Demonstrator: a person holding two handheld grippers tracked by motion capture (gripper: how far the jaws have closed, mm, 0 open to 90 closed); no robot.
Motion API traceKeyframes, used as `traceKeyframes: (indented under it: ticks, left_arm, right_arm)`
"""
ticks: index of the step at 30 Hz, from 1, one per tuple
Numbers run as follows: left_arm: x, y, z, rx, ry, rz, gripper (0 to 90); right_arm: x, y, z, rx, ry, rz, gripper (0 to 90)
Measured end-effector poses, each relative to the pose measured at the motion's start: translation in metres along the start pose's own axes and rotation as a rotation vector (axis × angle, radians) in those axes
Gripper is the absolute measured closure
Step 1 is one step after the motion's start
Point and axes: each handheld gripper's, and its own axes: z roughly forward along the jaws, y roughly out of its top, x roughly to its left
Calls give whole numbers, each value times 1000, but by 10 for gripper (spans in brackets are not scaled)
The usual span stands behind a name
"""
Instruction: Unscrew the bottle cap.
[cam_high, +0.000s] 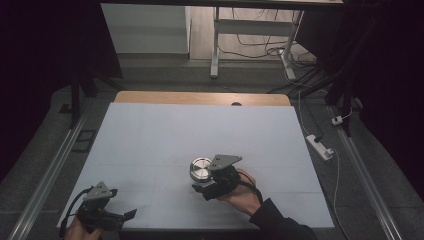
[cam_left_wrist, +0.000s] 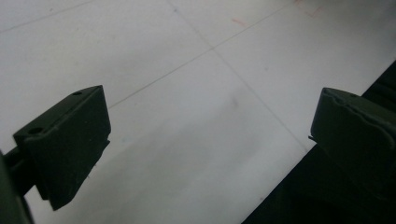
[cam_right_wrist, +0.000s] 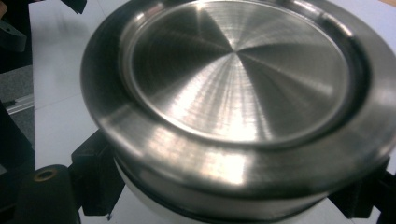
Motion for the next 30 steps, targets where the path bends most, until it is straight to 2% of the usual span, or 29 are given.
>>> traceKeyframes:
  ticks: [4,9,15,20,23,30]
  left_arm:
    - [0,5,2,-24,-33,37,0]
    - [-1,13,6,-55,-83,61,0]
    - [-9,27,11,-89,-102,100,0]
    - [-13,42,18,-86,-113,123,0]
    - [-15,51,25,-66,-152,126,0]
    - [-21,72,35,-68,-143,199,5]
  right_arm:
    - [1,0,0,4,1,-5,147]
    - [2,0,0,2,5,-9,147]
    - [3,0,0,3,11,-11,147]
    - [4,0,0,0,15,-14,148]
    - [4,0,-1,-5,22,-17,147]
    - [4,0,-1,-6,26,-24,147]
